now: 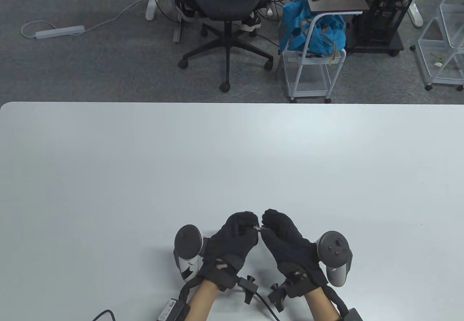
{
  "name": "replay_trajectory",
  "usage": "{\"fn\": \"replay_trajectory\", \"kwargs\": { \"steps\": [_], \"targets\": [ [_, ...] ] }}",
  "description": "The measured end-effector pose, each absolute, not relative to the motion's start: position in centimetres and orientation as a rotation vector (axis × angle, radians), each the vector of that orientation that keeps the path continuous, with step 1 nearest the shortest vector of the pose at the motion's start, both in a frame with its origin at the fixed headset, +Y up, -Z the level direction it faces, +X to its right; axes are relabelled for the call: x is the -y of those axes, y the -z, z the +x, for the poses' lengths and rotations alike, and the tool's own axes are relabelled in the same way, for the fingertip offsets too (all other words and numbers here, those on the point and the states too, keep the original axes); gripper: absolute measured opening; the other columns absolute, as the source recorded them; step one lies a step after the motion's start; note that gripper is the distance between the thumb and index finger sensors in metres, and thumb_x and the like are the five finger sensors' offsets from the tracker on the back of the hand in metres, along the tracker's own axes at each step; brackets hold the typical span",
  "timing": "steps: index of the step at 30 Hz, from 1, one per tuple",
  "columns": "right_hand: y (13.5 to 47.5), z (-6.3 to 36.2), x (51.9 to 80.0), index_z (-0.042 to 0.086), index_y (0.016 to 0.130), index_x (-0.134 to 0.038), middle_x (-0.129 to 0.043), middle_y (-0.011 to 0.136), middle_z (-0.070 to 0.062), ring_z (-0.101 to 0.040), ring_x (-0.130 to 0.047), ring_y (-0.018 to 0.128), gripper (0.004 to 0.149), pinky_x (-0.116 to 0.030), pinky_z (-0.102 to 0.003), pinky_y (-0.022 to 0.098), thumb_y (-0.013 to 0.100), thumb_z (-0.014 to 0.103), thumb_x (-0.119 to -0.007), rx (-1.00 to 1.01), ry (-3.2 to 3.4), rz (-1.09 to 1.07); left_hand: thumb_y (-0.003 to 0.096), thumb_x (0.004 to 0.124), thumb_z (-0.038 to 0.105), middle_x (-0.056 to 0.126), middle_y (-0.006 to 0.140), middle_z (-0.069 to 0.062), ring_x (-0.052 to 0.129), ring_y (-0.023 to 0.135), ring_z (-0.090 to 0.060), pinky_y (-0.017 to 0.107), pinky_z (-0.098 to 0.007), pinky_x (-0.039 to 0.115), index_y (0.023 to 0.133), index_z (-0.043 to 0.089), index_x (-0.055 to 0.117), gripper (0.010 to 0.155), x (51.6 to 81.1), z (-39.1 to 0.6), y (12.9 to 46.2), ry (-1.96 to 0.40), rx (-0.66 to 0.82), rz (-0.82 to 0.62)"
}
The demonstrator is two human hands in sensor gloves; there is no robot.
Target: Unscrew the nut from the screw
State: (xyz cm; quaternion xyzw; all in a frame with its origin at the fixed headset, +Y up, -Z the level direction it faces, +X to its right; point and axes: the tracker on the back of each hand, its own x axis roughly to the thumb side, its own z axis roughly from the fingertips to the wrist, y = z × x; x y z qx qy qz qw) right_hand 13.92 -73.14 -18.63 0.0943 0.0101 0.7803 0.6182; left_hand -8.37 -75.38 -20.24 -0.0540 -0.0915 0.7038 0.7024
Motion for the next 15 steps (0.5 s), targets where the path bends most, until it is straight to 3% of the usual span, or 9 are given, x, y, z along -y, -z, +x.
{"fn": "replay_trajectory", "kwargs": {
  "steps": [4, 8, 15],
  "targets": [
    [18.81, 13.99, 73.78, 0.005, 0.100, -0.070, -0.081, 0.090, -0.024, -0.049, -0.083, 0.074, 0.066, -0.067, -0.068, 0.056, 0.057, 0.054, -0.064, -0.083, -1.808, 0.168, 0.0483, 0.086, 0.036, 0.086, 0.087, -0.015, 0.096, 0.054, -0.022, 0.055, -0.056, 0.080, 0.094, 0.025, 0.076, 0.048, 75.30, -8.29, 20.26, -1.552, 0.224, -0.122],
    [18.87, 13.89, 73.63, 0.006, 0.095, -0.073, -0.088, 0.079, -0.016, -0.039, -0.090, 0.063, 0.056, -0.073, -0.063, 0.054, 0.057, 0.047, -0.069, -0.079, -1.771, 0.171, 0.0482, 0.086, 0.035, 0.086, 0.087, -0.015, 0.095, 0.054, -0.022, 0.055, -0.056, 0.080, 0.094, 0.025, 0.076, 0.048, 75.35, -8.34, 20.29, -1.546, 0.217, -0.120],
    [18.87, 13.89, 72.93, 0.012, 0.099, -0.068, -0.084, 0.083, -0.012, -0.037, -0.089, 0.068, 0.051, -0.073, -0.061, 0.058, 0.054, 0.035, -0.078, -0.012, -1.756, 0.234, 0.0486, 0.086, 0.036, 0.085, 0.087, -0.015, 0.095, 0.054, -0.022, 0.055, -0.056, 0.080, 0.094, 0.025, 0.076, 0.048, 75.37, -8.34, 20.29, -1.552, 0.214, -0.125]
  ]
}}
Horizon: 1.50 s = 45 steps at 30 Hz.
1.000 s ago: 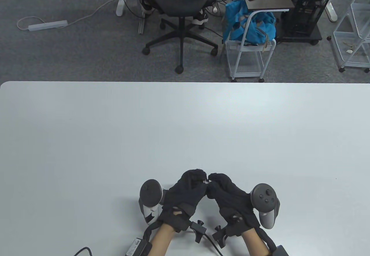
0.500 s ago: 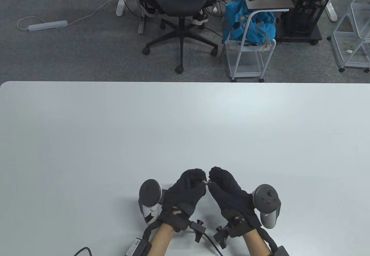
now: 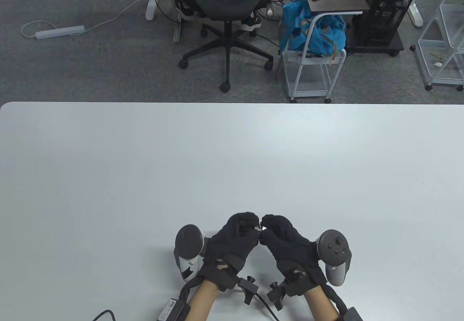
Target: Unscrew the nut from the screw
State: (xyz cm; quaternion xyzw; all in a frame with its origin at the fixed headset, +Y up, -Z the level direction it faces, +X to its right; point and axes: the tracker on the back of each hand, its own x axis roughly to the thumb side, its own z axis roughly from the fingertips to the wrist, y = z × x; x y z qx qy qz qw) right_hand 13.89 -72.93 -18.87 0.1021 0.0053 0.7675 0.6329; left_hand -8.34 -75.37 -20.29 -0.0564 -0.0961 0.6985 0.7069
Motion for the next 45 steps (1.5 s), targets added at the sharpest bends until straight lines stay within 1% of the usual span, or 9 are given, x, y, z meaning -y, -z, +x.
{"fn": "replay_trajectory", "kwargs": {
  "steps": [4, 9, 16, 21, 27, 31, 35, 39, 45],
  "targets": [
    [18.8, 14.0, 72.5, 0.021, 0.099, -0.071, -0.073, 0.098, -0.014, -0.040, -0.078, 0.084, 0.047, -0.066, -0.064, 0.064, 0.053, 0.030, -0.080, 0.016, -1.733, 0.258, 0.0484, 0.086, 0.036, 0.085, 0.087, -0.015, 0.095, 0.054, -0.022, 0.054, -0.056, 0.080, 0.094, 0.025, 0.076, 0.048, 75.4, -8.4, 20.3, -1.565, 0.206, -0.127],
    [18.7, 14.1, 73.0, 0.012, 0.105, -0.063, -0.070, 0.100, -0.022, -0.047, -0.075, 0.084, 0.062, -0.063, -0.067, 0.061, 0.056, 0.048, -0.072, 0.041, -1.772, 0.192, 0.0484, 0.086, 0.036, 0.086, 0.087, -0.015, 0.095, 0.054, -0.022, 0.055, -0.056, 0.080, 0.094, 0.025, 0.076, 0.047, 75.3, -8.3, 20.2, -1.562, 0.212, -0.129],
    [18.9, 13.9, 73.7, 0.003, 0.090, -0.079, -0.094, 0.070, -0.015, -0.039, -0.094, 0.055, 0.056, -0.076, -0.063, 0.051, 0.056, 0.047, -0.070, -0.036, -1.747, 0.172, 0.0483, 0.086, 0.036, 0.085, 0.087, -0.014, 0.095, 0.054, -0.022, 0.055, -0.056, 0.080, 0.094, 0.025, 0.076, 0.048, 75.3, -8.3, 20.3, -1.562, 0.220, -0.127],
    [18.7, 13.9, 72.9, 0.004, 0.093, -0.073, -0.093, 0.068, -0.008, -0.030, -0.096, 0.052, 0.055, -0.080, -0.058, 0.051, 0.054, 0.042, -0.075, 0.049, -1.771, 0.209, 0.0494, 0.085, 0.039, 0.088, 0.086, -0.013, 0.096, 0.053, -0.023, 0.054, -0.057, 0.080, 0.096, 0.024, 0.077, 0.049, 75.3, -8.4, 20.5, -1.553, 0.278, -0.160],
    [18.7, 14.1, 72.6, 0.013, 0.097, -0.073, -0.089, 0.077, -0.011, -0.034, -0.092, 0.063, 0.050, -0.076, -0.060, 0.057, 0.053, 0.035, -0.079, 0.049, -1.747, 0.237, 0.0484, 0.086, 0.038, 0.089, 0.084, -0.014, 0.097, 0.050, -0.021, 0.053, -0.056, 0.082, 0.094, 0.023, 0.078, 0.049, 75.3, -8.3, 20.5, -1.549, 0.262, -0.153],
    [18.7, 14.1, 72.2, 0.023, 0.098, -0.073, -0.072, 0.098, -0.015, -0.041, -0.077, 0.085, 0.046, -0.065, -0.065, 0.064, 0.053, 0.031, -0.080, 0.019, -1.726, 0.280, 0.0483, 0.086, 0.038, 0.089, 0.084, -0.014, 0.096, 0.051, -0.021, 0.053, -0.055, 0.081, 0.094, 0.023, 0.078, 0.049, 75.3, -8.4, 20.5, -1.558, 0.243, -0.143],
    [18.6, 14.1, 73.0, 0.013, 0.105, -0.064, -0.067, 0.101, -0.023, -0.048, -0.071, 0.086, 0.058, -0.060, -0.068, 0.062, 0.057, 0.044, -0.071, 0.015, -1.697, 0.206, 0.0482, 0.086, 0.038, 0.088, 0.085, -0.014, 0.096, 0.051, -0.021, 0.053, -0.055, 0.081, 0.094, 0.024, 0.077, 0.048, 75.2, -8.2, 20.4, -1.541, 0.255, -0.133],
    [18.7, 14.3, 73.5, 0.006, 0.101, -0.068, -0.078, 0.093, -0.025, -0.050, -0.080, 0.077, 0.065, -0.064, -0.069, 0.058, 0.057, 0.054, -0.066, -0.016, -1.805, 0.150, 0.0482, 0.086, 0.037, 0.087, 0.086, -0.014, 0.095, 0.052, -0.022, 0.054, -0.056, 0.080, 0.094, 0.025, 0.077, 0.048, 75.2, -8.1, 20.4, -1.534, 0.260, -0.125],
    [18.8, 14.0, 73.4, 0.005, 0.089, -0.078, -0.093, 0.071, -0.016, -0.039, -0.094, 0.055, 0.055, -0.075, -0.063, 0.052, 0.056, 0.048, -0.069, -0.033, -1.805, 0.178, 0.0479, 0.086, 0.036, 0.086, 0.086, -0.015, 0.095, 0.052, -0.022, 0.054, -0.056, 0.080, 0.093, 0.025, 0.078, 0.047, 75.3, -8.2, 20.4, -1.533, 0.253, -0.116]
  ]
}}
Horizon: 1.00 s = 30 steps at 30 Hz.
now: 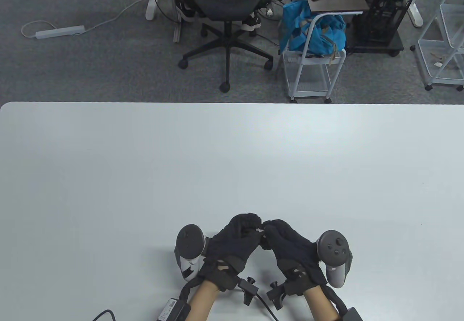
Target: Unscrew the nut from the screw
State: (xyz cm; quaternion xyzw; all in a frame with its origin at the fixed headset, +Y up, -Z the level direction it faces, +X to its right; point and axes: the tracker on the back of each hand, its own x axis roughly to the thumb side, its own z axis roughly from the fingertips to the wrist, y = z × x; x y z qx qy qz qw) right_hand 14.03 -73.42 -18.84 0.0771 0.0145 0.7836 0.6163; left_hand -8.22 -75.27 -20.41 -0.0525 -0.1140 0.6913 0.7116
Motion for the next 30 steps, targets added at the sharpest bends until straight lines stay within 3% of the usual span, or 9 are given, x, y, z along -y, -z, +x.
{"fn": "replay_trajectory", "kwargs": {
  "steps": [8, 13, 17, 20, 24, 30],
  "targets": [
    [18.8, 14.1, 72.6, 0.012, 0.098, -0.071, -0.087, 0.079, -0.013, -0.036, -0.091, 0.065, 0.050, -0.074, -0.061, 0.057, 0.054, 0.036, -0.078, 0.030, -1.812, 0.257, 0.0481, 0.086, 0.036, 0.086, 0.086, -0.015, 0.095, 0.052, -0.022, 0.054, -0.056, 0.080, 0.093, 0.025, 0.077, 0.047, 75.2, -8.3, 20.3, -1.531, 0.243, -0.116],
    [18.9, 14.1, 72.4, 0.022, 0.098, -0.072, -0.073, 0.097, -0.016, -0.041, -0.079, 0.082, 0.046, -0.066, -0.065, 0.063, 0.054, 0.031, -0.081, -0.001, -1.757, 0.287, 0.0484, 0.086, 0.036, 0.086, 0.086, -0.015, 0.095, 0.052, -0.022, 0.054, -0.056, 0.080, 0.094, 0.025, 0.077, 0.047, 75.2, -8.3, 20.3, -1.542, 0.235, -0.113],
    [18.8, 14.2, 73.1, 0.013, 0.106, -0.062, -0.068, 0.100, -0.021, -0.046, -0.073, 0.085, 0.060, -0.062, -0.067, 0.062, 0.056, 0.045, -0.073, 0.010, -1.737, 0.228, 0.0482, 0.086, 0.036, 0.086, 0.086, -0.015, 0.095, 0.052, -0.022, 0.054, -0.056, 0.080, 0.093, 0.025, 0.077, 0.047, 75.2, -8.3, 20.3, -1.545, 0.237, -0.107],
    [18.8, 14.3, 73.5, 0.007, 0.103, -0.067, -0.076, 0.095, -0.025, -0.050, -0.078, 0.078, 0.065, -0.064, -0.069, 0.058, 0.056, 0.053, -0.068, -0.041, -1.793, 0.190, 0.0481, 0.086, 0.036, 0.086, 0.086, -0.015, 0.095, 0.052, -0.022, 0.054, -0.056, 0.080, 0.093, 0.025, 0.077, 0.047, 75.2, -8.3, 20.3, -1.535, 0.242, -0.105],
    [18.9, 14.0, 73.5, 0.004, 0.091, -0.079, -0.092, 0.073, -0.018, -0.042, -0.092, 0.058, 0.060, -0.073, -0.065, 0.051, 0.056, 0.052, -0.069, -0.047, -1.827, 0.208, 0.0477, 0.086, 0.036, 0.087, 0.085, -0.015, 0.096, 0.051, -0.022, 0.053, -0.056, 0.081, 0.093, 0.025, 0.078, 0.047, 75.2, -8.3, 20.3, -1.534, 0.247, -0.107],
    [18.9, 13.8, 72.8, 0.005, 0.096, -0.074, -0.090, 0.076, -0.015, -0.038, -0.092, 0.060, 0.056, -0.075, -0.062, 0.054, 0.055, 0.043, -0.075, -0.013, -1.865, 0.270, 0.0480, 0.086, 0.036, 0.087, 0.085, -0.015, 0.096, 0.051, -0.021, 0.053, -0.056, 0.081, 0.093, 0.025, 0.078, 0.047, 75.2, -8.4, 20.3, -1.546, 0.238, -0.106]
  ]
}}
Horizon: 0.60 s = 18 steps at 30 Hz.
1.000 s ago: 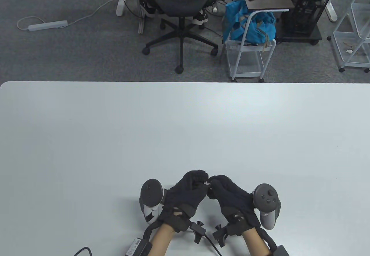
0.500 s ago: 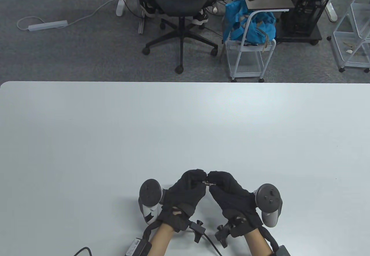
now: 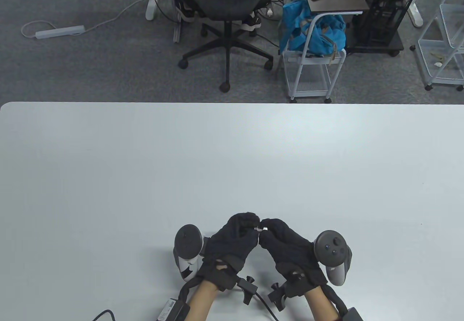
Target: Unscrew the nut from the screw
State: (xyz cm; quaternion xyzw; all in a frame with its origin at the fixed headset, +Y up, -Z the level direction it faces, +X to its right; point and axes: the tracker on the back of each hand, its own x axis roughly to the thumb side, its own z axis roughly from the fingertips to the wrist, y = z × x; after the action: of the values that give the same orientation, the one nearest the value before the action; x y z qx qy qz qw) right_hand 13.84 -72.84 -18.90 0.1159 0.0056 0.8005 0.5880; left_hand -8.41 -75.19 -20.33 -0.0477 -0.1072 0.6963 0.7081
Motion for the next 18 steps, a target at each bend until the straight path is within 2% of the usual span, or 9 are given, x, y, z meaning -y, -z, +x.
{"fn": "replay_trajectory", "kwargs": {
  "steps": [5, 10, 14, 18],
  "targets": [
    [18.89, 13.97, 72.57, 0.010, 0.100, -0.071, -0.089, 0.080, -0.013, -0.036, -0.092, 0.064, 0.054, -0.076, -0.061, 0.056, 0.054, 0.037, -0.080, 0.017, -1.854, 0.291, 0.0481, 0.086, 0.036, 0.086, 0.085, -0.015, 0.095, 0.051, -0.022, 0.053, -0.056, 0.081, 0.093, 0.025, 0.078, 0.047, 75.17, -8.43, 20.31, -1.549, 0.234, -0.104],
    [18.65, 14.06, 72.26, 0.016, 0.097, -0.075, -0.089, 0.079, -0.011, -0.035, -0.093, 0.065, 0.048, -0.077, -0.059, 0.056, 0.053, 0.035, -0.079, 0.091, -1.862, 0.280, 0.0480, 0.086, 0.037, 0.087, 0.085, -0.015, 0.096, 0.051, -0.021, 0.053, -0.055, 0.081, 0.093, 0.025, 0.078, 0.047, 75.16, -8.37, 20.32, -1.541, 0.243, -0.107],
    [18.80, 13.97, 72.32, 0.020, 0.101, -0.070, -0.072, 0.098, -0.017, -0.042, -0.077, 0.083, 0.050, -0.066, -0.066, 0.063, 0.053, 0.028, -0.081, 0.002, -1.781, 0.304, 0.0481, 0.086, 0.036, 0.086, 0.085, -0.015, 0.095, 0.051, -0.021, 0.053, -0.055, 0.081, 0.093, 0.025, 0.078, 0.047, 75.24, -8.54, 20.35, -1.552, 0.228, -0.101],
    [18.82, 14.16, 73.19, 0.012, 0.108, -0.059, -0.066, 0.102, -0.023, -0.047, -0.072, 0.086, 0.063, -0.062, -0.068, 0.062, 0.056, 0.045, -0.074, -0.040, -1.779, 0.227, 0.0481, 0.086, 0.036, 0.086, 0.086, -0.015, 0.095, 0.052, -0.021, 0.053, -0.055, 0.081, 0.093, 0.025, 0.078, 0.047, 75.20, -8.46, 20.35, -1.547, 0.234, -0.102]
  ]
}}
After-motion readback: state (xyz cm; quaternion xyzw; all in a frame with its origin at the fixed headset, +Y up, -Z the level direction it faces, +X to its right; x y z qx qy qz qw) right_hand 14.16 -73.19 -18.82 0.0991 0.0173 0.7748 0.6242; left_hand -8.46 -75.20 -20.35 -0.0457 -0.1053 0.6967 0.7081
